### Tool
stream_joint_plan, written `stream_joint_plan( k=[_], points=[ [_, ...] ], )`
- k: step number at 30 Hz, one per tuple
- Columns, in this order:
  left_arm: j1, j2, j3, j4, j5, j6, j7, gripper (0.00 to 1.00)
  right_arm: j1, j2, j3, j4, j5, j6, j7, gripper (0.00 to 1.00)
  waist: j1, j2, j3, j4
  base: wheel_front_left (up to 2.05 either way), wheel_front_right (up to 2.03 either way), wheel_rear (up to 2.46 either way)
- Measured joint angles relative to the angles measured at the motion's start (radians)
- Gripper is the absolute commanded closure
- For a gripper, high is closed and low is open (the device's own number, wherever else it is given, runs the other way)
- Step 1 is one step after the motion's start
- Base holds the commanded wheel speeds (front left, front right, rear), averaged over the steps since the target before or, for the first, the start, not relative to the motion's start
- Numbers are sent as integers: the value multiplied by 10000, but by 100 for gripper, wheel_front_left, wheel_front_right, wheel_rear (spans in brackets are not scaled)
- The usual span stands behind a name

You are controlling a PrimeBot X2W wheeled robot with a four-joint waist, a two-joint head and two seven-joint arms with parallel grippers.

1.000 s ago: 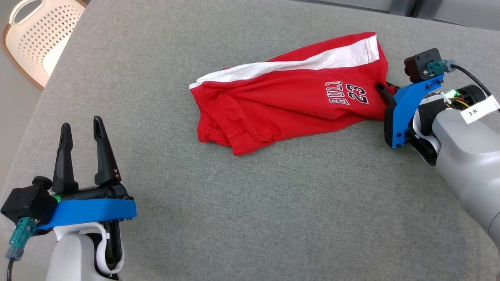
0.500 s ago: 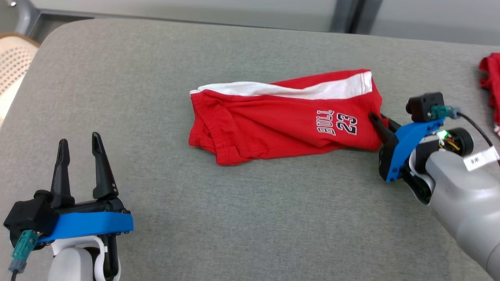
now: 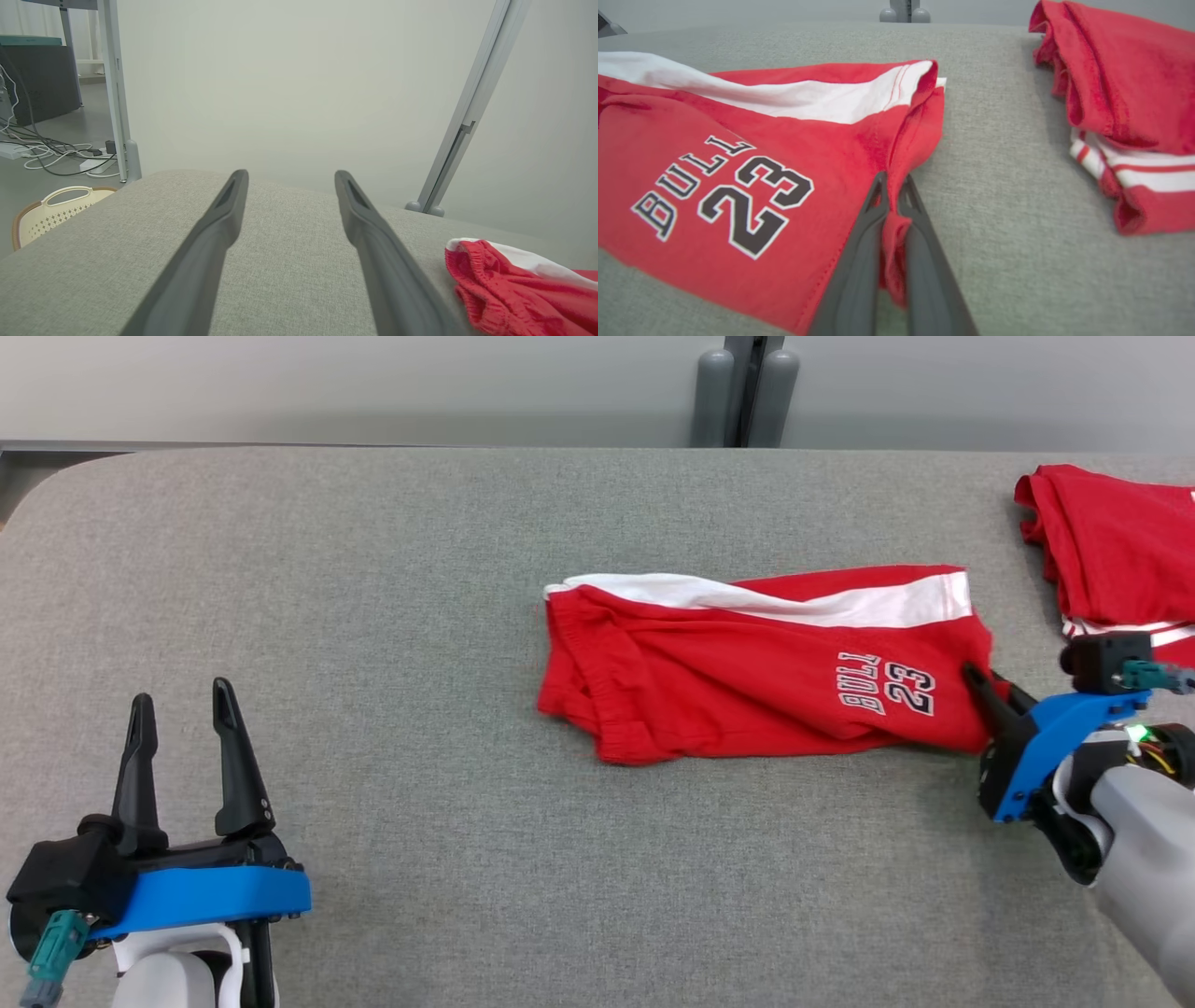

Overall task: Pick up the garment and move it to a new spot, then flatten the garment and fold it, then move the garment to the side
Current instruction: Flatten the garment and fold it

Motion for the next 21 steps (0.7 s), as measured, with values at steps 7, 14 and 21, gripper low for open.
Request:
stream_joint_plan(
  k=[7, 14, 21],
  points=[
    [73, 54, -46, -2, 102, 0, 0, 0, 173, -378, -662, 77, -86, 0, -12, 100, 0, 0, -38, -71, 0, 0, 0],
    [86, 92, -25, 46, 215, 0, 0, 0, 344, -305, -1170, 56, -351, 0, -12, 100, 0, 0, -63, -73, 0, 0, 0],
    [106, 92, -21, 75, 274, 0, 0, 0, 343, -155, -1755, -378, -769, -2, -13, 100, 1, 0, -174, -70, 0, 0, 0]
  ],
)
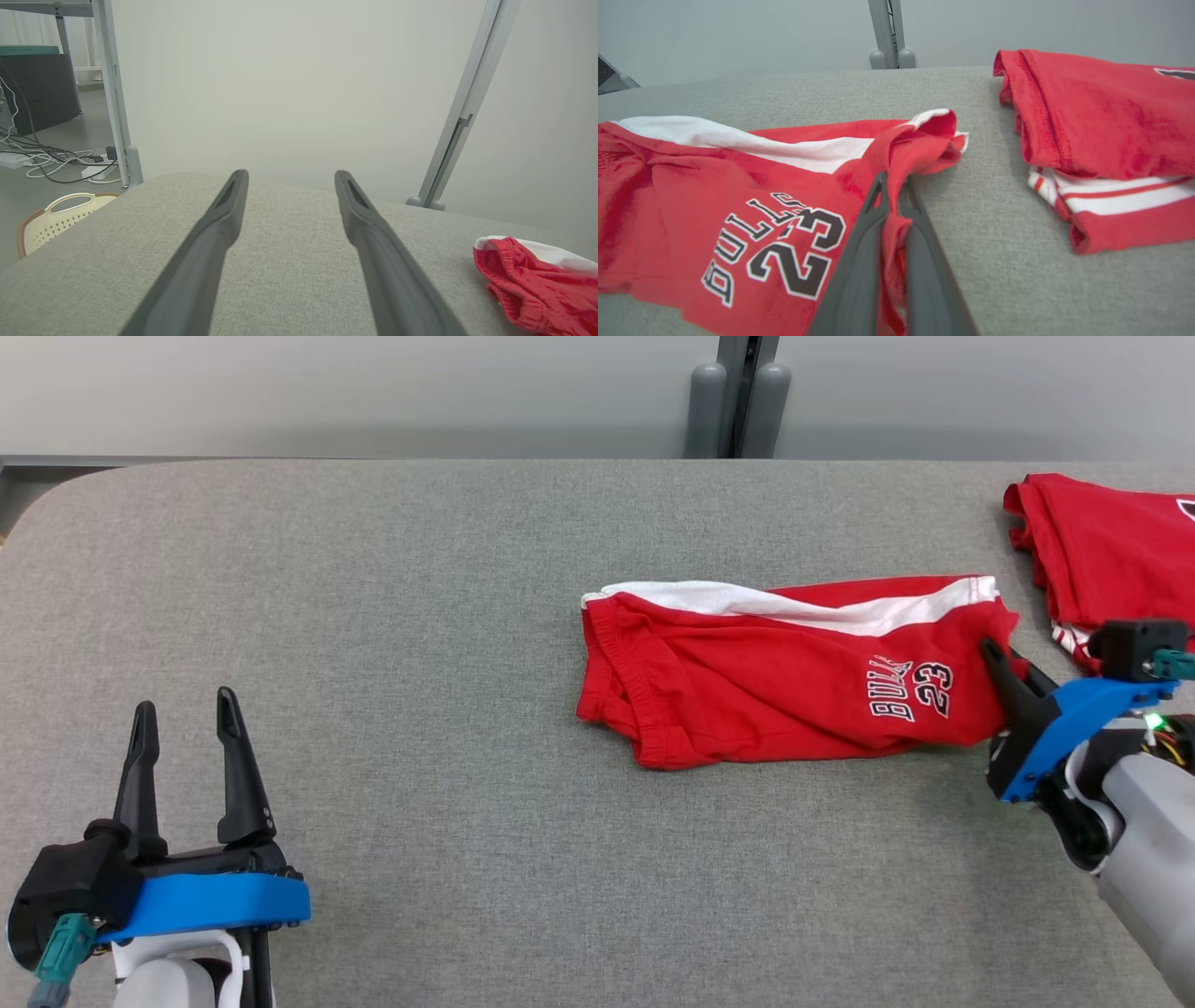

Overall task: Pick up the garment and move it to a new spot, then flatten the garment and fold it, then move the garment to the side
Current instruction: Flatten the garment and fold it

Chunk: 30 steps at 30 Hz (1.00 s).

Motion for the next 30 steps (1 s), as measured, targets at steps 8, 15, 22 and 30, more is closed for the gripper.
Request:
stream_joint_plan(
  k=[8, 15, 22, 30],
  points=[
    [53, -13, -142, 73, 13, 0, 0, 0, -238, 322, -240, -846, -792, 0, 0, 100, 0, 0, -197, 107, 0, 0, 0],
    [89, -31, -267, 121, 4, 0, 0, 0, -603, 901, -253, -1254, -1302, 0, 0, 100, 0, 0, -310, 369, 0, 0, 0],
    [95, -52, -437, 165, -82, 0, 0, 0, -945, 1597, 48, -1313, -1595, 0, 33, 100, 0, 0, -282, 732, 0, 0, 0],
    [24, -75, -523, 249, -173, 0, 0, 0, -1008, 2506, 550, -1116, -1824, 0, 121, 100, 0, 0, -146, 1077, 0, 0, 0]
  ],
)
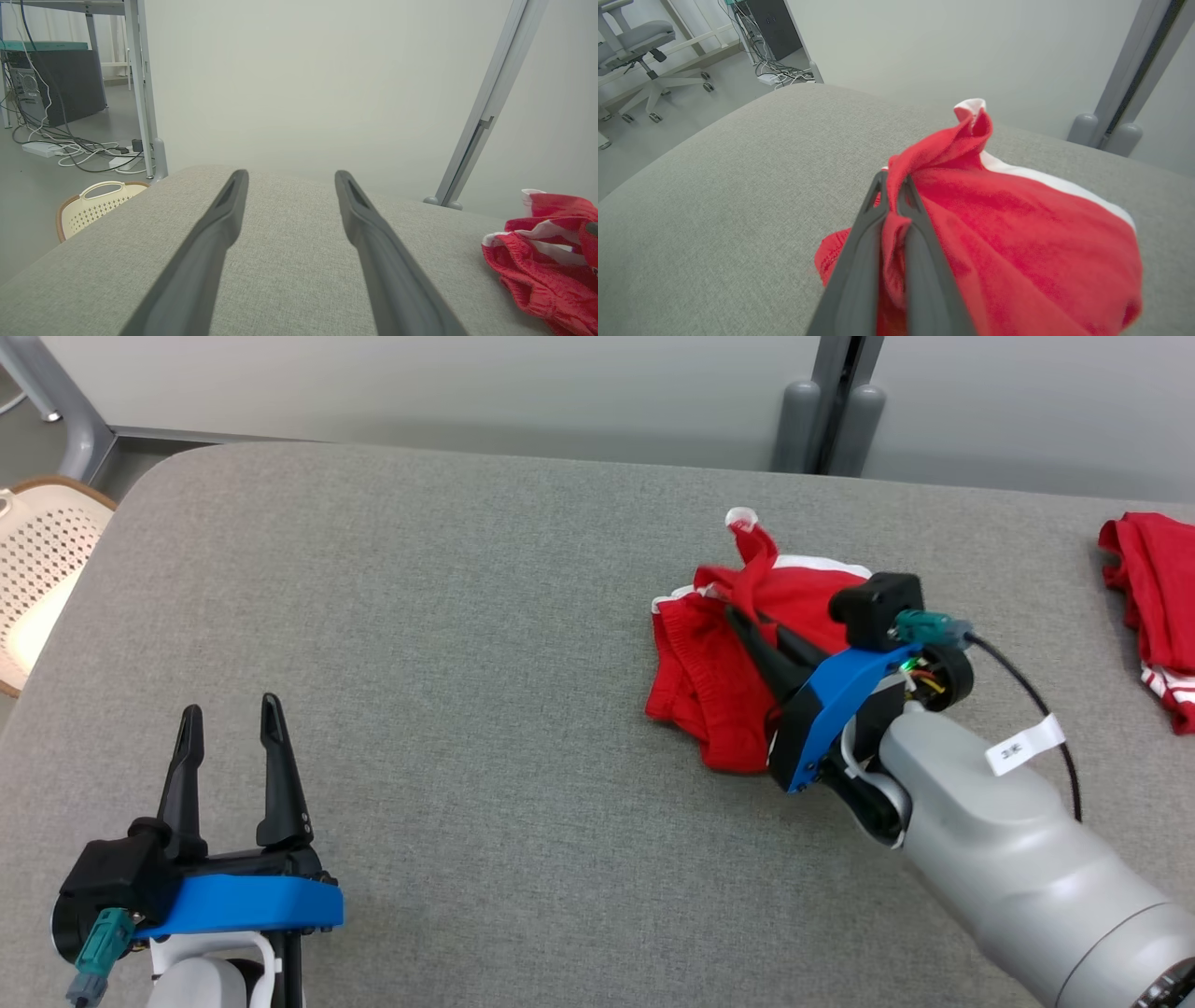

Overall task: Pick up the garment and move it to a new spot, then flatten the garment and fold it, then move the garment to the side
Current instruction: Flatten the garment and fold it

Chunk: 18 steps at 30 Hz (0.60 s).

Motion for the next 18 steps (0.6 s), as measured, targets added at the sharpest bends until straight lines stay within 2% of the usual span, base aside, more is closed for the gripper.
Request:
stream_joint_plan(
  k=[10, 11, 12, 13, 14, 18],
  points=[
    [-49, -13, 6, -4, -77, 0, 0, 0, 497, 510, 679, 240, -84, 0, 8, 100, 0, 0, 231, 108, 0, 0, 0],
    [-58, -17, 2, 0, -82, 0, 0, 0, 532, 550, 719, 272, -84, 0, 6, 76, 0, 0, 256, 96, 0, 0, 0],
    [-69, -17, -2, 0, -90, 0, 0, 0, 571, 593, 744, 299, -84, 0, -2, 25, 0, 0, 278, 78, 0, 0, 0],
    [-94, -15, -8, 6, -98, 0, 0, 0, 592, 612, 800, 291, -96, 0, -6, 25, 0, 0, 300, 62, 0, 0, 0],
    [-111, -17, -13, 10, -98, 0, 0, 0, 620, 639, 859, 251, -94, 0, -21, 0, 0, 0, 322, 37, 0, 0, 0],
    [-253, -21, -31, 46, -98, 0, 0, 0, 750, 685, 970, 73, -88, 0, -92, 0, 0, 0, 313, -48, 0, 0, 0]
  ],
)
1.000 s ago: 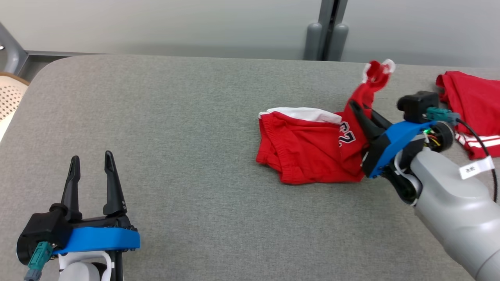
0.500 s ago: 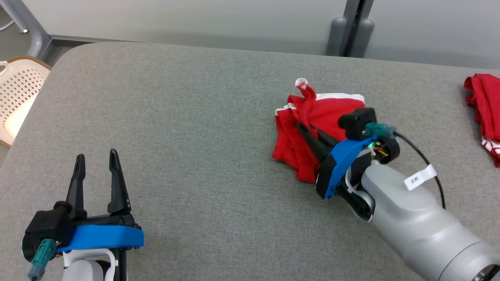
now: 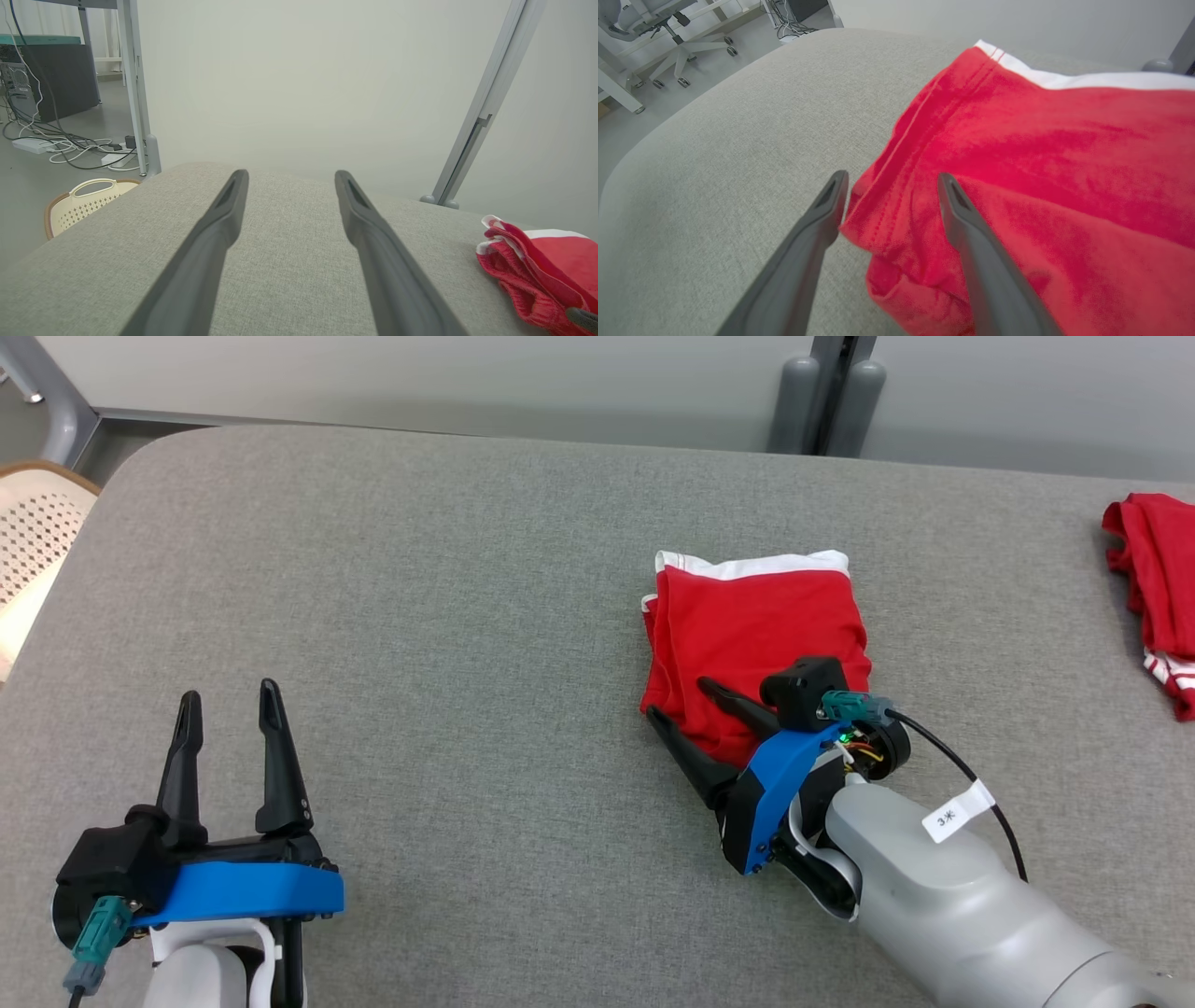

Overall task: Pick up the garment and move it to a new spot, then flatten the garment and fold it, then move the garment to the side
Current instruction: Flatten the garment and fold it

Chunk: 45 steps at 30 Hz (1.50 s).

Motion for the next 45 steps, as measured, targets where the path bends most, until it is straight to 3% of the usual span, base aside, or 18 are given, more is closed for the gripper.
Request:
stream_joint_plan(
  k=[6, 16, 27, 34, 45],
  points=[
    [47, 0, 42, 10, 33, 0, 0, 0, 239, -347, -846, -984, -407, 0, -29, 0, 0, 0, -180, -247, 0, 0, 0],
    [336, 8, 201, -27, 270, 0, 0, 0, 2135, -1009, -4445, -3099, -2564, 0, -31, 0, 0, 0, -665, -1021, 0, 0, 0],
    [557, 84, 316, 10, 474, 0, 0, 0, 4108, -658, -7572, -4984, -4644, 0, -31, 0, 0, 0, -1195, -1915, 0, 0, 0],
    [754, 111, 307, 125, 585, 0, 0, 0, 5068, -282, -8485, -5766, -5442, 0, -31, 0, -1, 0, -1520, -2236, 0, 0, 0],
    [1051, 163, 267, 303, 731, 0, 2, 0, 6480, 261, -10071, -6548, -6498, 0, -33, 0, -1, 0, -1839, -2130, 0, 0, 0]
  ],
)
